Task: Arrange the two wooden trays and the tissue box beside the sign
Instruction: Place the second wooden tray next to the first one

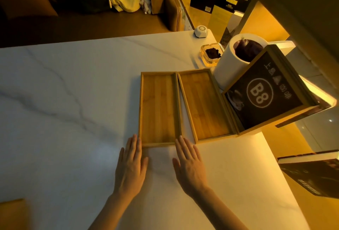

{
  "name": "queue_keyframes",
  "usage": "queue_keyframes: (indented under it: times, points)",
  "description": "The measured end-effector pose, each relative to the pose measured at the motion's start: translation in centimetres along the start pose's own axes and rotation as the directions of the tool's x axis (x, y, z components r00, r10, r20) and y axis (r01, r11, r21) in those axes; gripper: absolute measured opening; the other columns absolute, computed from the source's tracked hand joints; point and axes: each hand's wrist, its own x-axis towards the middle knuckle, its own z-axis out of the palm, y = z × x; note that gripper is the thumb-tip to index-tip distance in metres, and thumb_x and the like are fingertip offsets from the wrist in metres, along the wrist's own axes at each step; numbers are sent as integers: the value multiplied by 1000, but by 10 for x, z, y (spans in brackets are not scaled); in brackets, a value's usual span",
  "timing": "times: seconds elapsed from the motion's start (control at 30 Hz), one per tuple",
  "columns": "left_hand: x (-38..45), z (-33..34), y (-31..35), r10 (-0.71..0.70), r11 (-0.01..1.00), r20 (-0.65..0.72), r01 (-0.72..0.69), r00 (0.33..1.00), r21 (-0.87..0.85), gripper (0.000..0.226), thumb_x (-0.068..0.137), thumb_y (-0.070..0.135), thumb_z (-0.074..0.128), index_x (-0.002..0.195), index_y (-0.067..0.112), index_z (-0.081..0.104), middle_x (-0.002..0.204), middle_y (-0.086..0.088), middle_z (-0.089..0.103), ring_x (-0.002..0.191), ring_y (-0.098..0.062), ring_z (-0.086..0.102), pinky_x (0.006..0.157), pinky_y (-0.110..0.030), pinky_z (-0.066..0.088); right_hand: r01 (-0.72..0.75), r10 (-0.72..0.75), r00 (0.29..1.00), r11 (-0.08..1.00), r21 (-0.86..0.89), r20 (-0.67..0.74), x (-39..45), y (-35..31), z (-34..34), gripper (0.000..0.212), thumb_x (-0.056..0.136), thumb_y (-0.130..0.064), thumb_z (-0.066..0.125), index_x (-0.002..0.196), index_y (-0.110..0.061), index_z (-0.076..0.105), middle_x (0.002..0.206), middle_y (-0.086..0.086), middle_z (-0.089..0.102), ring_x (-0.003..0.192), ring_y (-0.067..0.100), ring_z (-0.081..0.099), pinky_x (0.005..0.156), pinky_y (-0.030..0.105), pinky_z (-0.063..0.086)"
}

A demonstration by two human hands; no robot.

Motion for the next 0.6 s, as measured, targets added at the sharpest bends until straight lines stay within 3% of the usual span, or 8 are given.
queue_keyframes:
  times: [0.03,0.1,0.2,0.5,0.6]
  points:
    - [-2,3,0,-14,1000,10,14,1000,11,66,88,53,3,139,12,8,148,-9,19,136,-26,20,106,-45,22,-10,11,999,999,-38,39,-3,0,3,49,95,-39,17,131,-18,44,136,2,52,128,21,41,115,38,17]
    - [-8,8,0,-16,999,28,15,999,38,69,86,56,-2,139,12,3,148,-7,12,136,-25,14,107,-43,18,-33,40,995,996,-79,93,-9,1,7,59,94,-43,4,133,-17,39,141,1,42,131,21,34,109,35,3]
    - [-10,11,1,-8,1000,39,7,999,28,75,81,61,-7,138,13,-1,147,-5,6,137,-23,9,109,-42,13,-48,57,993,995,-83,103,-11,0,8,61,93,-44,2,135,-15,37,141,0,33,131,21,32,107,36,2]
    - [-15,16,9,14,1000,64,-14,998,-9,77,76,65,-12,135,16,-6,146,-1,0,137,-20,4,109,-38,7,-57,68,994,991,-120,82,-14,10,11,57,93,-43,9,135,-16,38,142,2,31,132,21,30,109,36,-2]
    - [-18,15,14,18,1000,71,-17,997,-19,79,74,67,-14,135,17,-7,145,0,-2,136,-18,1,109,-37,7,-58,69,993,991,-117,95,-15,16,10,61,93,-43,2,135,-16,37,143,2,31,133,21,30,108,37,-2]
